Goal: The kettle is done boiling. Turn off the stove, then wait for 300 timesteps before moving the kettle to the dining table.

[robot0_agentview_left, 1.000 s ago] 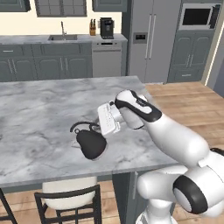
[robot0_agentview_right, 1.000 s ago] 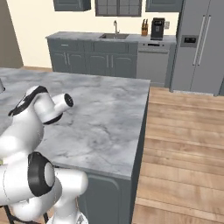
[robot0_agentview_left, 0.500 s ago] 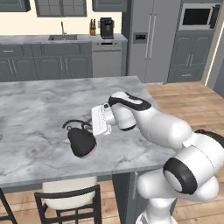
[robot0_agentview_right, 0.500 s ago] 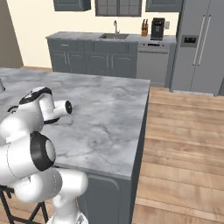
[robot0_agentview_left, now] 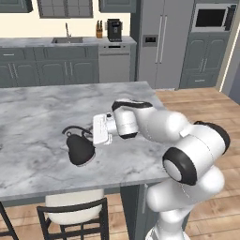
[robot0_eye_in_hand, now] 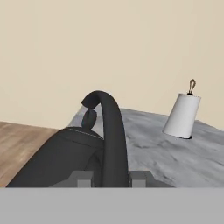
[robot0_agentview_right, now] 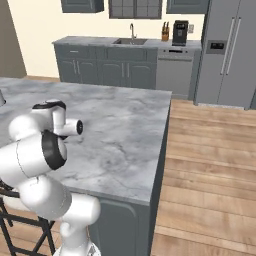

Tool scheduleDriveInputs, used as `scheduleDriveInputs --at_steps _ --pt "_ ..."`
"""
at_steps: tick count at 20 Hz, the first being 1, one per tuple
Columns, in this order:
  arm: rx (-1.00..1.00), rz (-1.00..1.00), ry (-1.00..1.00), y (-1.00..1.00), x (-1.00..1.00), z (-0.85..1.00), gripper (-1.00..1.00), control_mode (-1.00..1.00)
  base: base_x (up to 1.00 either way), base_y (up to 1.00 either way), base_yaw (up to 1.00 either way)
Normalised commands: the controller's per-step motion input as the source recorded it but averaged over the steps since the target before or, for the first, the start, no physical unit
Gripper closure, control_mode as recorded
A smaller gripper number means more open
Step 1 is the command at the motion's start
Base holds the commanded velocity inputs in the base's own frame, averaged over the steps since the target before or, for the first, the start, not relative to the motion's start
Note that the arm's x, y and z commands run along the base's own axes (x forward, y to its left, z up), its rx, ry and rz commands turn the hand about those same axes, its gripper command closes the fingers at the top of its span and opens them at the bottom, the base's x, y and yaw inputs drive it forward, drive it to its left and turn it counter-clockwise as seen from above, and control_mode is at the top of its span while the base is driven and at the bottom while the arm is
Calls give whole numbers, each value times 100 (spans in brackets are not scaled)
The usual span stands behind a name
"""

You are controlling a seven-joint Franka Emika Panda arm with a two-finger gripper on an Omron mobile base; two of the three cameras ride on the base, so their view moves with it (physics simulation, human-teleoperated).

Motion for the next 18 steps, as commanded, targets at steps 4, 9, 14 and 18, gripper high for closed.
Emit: scheduleDriveInputs --at_steps 4,9,14,18 --pt "0 0 0 0 9 -11 100 -100 0 0 0" --pt "0 0 -4 0 32 -23 100 -100 0 0 0" --pt "0 0 -8 5 32 -24 100 -100 0 0 0" --pt "0 0 -6 10 27 -24 100 -100 0 0 0"
